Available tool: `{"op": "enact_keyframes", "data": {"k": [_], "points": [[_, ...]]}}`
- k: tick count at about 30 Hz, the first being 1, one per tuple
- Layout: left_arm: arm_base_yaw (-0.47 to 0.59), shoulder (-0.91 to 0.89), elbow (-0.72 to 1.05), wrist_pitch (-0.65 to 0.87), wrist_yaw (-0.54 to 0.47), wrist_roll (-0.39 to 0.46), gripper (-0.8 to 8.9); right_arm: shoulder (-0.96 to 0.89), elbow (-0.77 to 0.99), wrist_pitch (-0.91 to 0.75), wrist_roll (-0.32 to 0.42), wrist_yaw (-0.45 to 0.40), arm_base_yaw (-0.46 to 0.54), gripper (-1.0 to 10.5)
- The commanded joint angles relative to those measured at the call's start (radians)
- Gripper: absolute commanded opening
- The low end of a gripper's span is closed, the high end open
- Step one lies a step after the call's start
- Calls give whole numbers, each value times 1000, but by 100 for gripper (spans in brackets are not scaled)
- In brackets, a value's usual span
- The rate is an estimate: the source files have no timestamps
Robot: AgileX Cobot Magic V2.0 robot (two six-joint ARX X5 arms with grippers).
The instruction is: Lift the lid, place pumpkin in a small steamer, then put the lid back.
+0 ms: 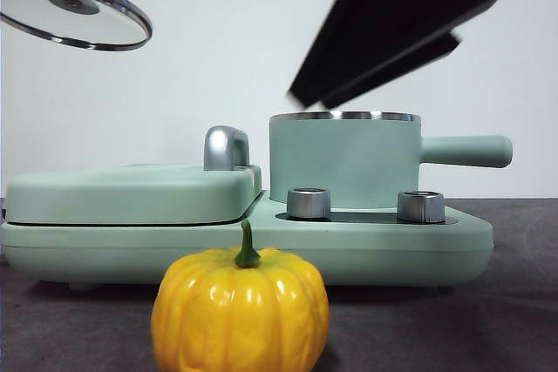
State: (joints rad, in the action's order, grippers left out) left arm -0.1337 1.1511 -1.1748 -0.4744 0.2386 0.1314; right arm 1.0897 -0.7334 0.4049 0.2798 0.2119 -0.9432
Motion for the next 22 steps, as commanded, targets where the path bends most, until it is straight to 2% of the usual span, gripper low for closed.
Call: {"op": "enact_keyframes", "data": {"k": [1,5,9,22], "points": [[8,-45,22,35,5,10,11,64,-21,-6,-47,-3,-26,397],[19,-115,104,63,5,10,11,120,-21,-8,-109,-2,-35,416],[23,-179,165,63,5,8,11,146,-21,-16,-136,6,-39,447],[23,-225,199,66,5,6,11,276,-21,-106,-144,-7,-85,484]]}}
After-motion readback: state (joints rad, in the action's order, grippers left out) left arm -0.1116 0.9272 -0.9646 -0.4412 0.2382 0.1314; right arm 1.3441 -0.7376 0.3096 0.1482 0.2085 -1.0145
